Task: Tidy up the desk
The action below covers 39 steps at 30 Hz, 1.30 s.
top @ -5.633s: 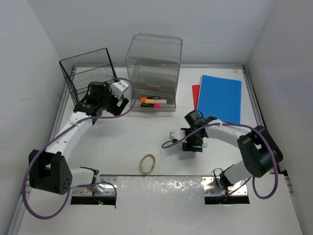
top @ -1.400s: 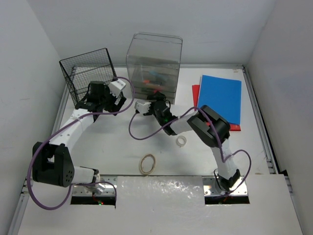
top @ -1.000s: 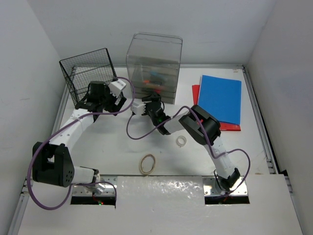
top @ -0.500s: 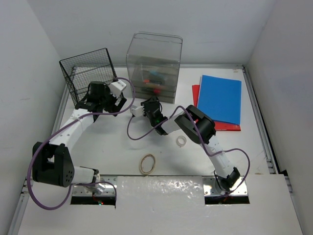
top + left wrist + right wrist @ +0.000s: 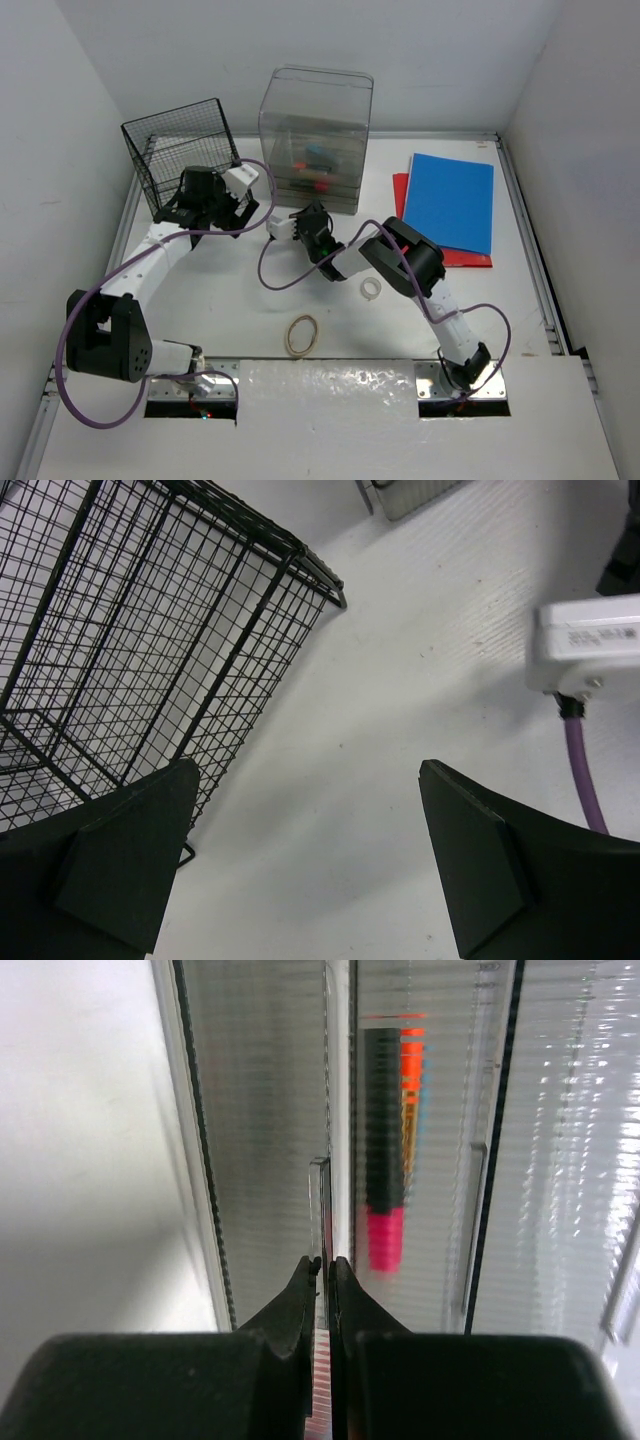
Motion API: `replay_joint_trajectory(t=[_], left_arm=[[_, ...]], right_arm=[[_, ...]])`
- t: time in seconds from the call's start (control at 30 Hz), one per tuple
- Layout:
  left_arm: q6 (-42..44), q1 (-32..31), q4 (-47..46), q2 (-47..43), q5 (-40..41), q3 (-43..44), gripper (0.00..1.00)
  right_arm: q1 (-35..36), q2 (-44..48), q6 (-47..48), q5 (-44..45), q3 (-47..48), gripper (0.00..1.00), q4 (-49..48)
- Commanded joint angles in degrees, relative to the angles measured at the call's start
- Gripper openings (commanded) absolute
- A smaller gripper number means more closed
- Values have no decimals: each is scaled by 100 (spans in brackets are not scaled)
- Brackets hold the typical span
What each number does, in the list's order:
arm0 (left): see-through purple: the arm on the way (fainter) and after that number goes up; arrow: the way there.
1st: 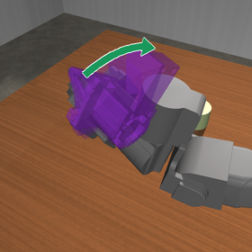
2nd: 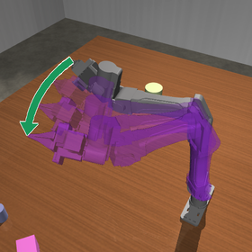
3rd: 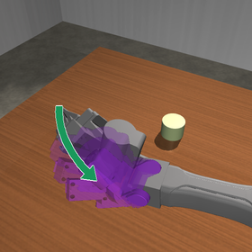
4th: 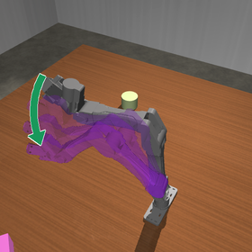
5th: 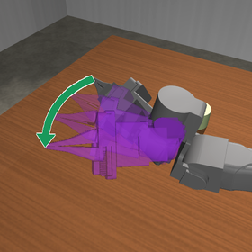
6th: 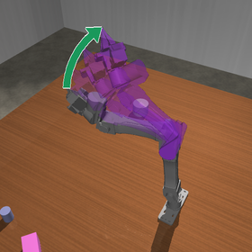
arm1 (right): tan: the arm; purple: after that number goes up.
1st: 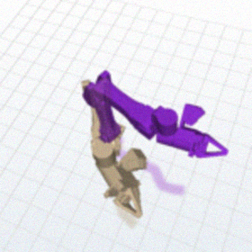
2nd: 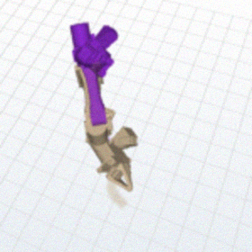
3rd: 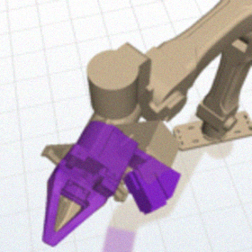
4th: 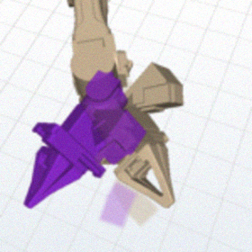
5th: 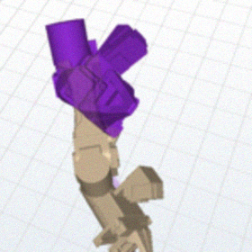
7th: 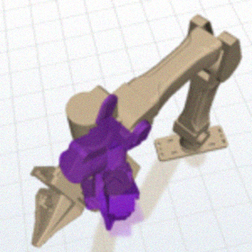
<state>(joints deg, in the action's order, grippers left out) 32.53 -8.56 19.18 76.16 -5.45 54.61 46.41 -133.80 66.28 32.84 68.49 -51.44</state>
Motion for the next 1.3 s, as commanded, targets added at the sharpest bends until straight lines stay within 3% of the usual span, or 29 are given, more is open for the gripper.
replay_joint_trajectory(t=[0.0, 0.53, 0.6, 0.63, 0.67, 0.8, 0.93, 1.0, 1.03, 1.1, 1.13, 1.27], left_arm=[[25, 65, -116, -145, -79, 32, 91], [25, 65, -99, -216, -114, 15, 91], [25, 65, -99, -233, -131, 6, 91], [25, 65, -90, -251, -131, -3, 91], [25, 65, -90, -260, -131, -3, 91], [16, 65, -90, -286, -131, -3, 91], [7, 65, -90, -295, -175, -12, 91], [-1, 73, -90, -312, -184, -3, 91], [-10, 65, -99, -338, -193, -20, 91], [-28, 65, -116, -374, -184, -20, 91], [-80, 73, -168, -400, -167, -38, 91], [-203, 73, -274, -435, -210, -64, 91]], right_arm=[[245, 336, -581, 100, -406, 0, 134], [1555, 1259, -1293, 548, -1892, 0, 11], [1555, 1286, -1311, 723, -1857, 15, -24], [1555, 1312, -1302, 776, -1831, 28, -59], [1564, 1408, -1285, 837, -1839, 52, -137], [1599, 1760, -1398, 777, -1997, 86, -323], [1722, 2690, -1862, 400, -2181, 95, 19], [1757, 3191, -2319, -302, -2243, 97, 799], [1757, 3759, -3026, -696, -2235, 98, 1229], [1679, 4263, -3550, -1522, -2165, 99, 2652], [1643, 4596, -3917, -2361, -2060, 99, 3544], [1564, 4986, -4640, -3984, -1971, 99, 4940]])
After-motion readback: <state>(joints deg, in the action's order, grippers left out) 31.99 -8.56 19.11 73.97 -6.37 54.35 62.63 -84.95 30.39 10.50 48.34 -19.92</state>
